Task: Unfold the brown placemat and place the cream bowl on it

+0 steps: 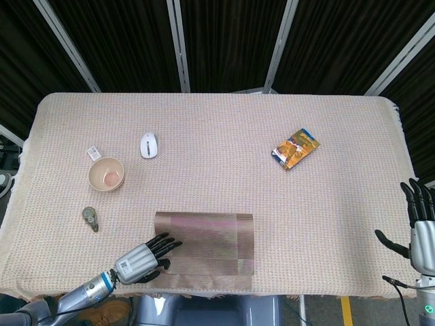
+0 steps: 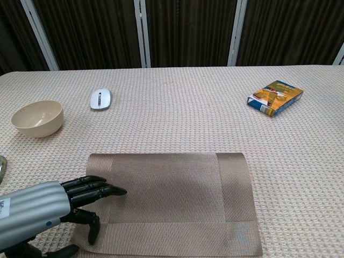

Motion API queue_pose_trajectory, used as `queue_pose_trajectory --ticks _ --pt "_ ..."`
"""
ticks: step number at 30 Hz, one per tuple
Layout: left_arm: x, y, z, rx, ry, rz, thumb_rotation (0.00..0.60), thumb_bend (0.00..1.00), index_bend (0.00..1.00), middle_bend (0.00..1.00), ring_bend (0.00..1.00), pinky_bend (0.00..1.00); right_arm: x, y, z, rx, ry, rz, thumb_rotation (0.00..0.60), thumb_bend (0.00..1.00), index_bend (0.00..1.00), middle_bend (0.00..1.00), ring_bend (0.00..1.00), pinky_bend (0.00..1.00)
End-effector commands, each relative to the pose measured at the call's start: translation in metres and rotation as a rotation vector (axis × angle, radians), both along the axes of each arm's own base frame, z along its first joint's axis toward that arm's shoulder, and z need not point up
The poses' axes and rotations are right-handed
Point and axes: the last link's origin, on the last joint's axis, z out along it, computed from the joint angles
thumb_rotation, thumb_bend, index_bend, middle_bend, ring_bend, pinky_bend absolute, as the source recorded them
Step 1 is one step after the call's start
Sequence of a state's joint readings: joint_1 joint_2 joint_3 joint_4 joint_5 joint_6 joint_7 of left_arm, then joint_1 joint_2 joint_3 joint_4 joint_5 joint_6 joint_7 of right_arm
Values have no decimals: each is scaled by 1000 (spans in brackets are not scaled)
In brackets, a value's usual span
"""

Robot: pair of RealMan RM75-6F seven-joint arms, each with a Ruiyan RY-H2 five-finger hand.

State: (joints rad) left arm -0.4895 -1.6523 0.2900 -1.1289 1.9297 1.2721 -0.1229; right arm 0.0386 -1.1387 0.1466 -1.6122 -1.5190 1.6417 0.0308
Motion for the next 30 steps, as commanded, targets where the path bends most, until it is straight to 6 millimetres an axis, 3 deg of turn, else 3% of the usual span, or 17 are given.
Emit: queue_pose_trajectory --ticks 1,9,15,19,24,30 --pt "-2 2 0 4 1 8 600 430 471 0 0 0 0 0 0 0 0 0 600 0 0 0 0 0" --pt "-3 5 -1 14 -6 23 600 467 608 0 0 0 0 0 0 0 1 -1 600 0 0 0 0 0" --pt "-1 9 1 28 -18 33 600 492 651 0 0 0 0 0 0 0 2 0 600 0 0 0 0 0" --pt "11 22 4 55 -54 36 600 491 664 0 0 0 0 -1 0 0 3 -2 600 0 0 0 0 0" --pt "41 52 11 118 -111 33 600 492 671 0 0 0 -1 -1 -2 0 6 -5 600 0 0 0 0 0" --pt "95 124 27 250 -120 81 600 494 680 0 0 0 -3 -4 -2 -7 11 -25 600 0 0 0 0 0"
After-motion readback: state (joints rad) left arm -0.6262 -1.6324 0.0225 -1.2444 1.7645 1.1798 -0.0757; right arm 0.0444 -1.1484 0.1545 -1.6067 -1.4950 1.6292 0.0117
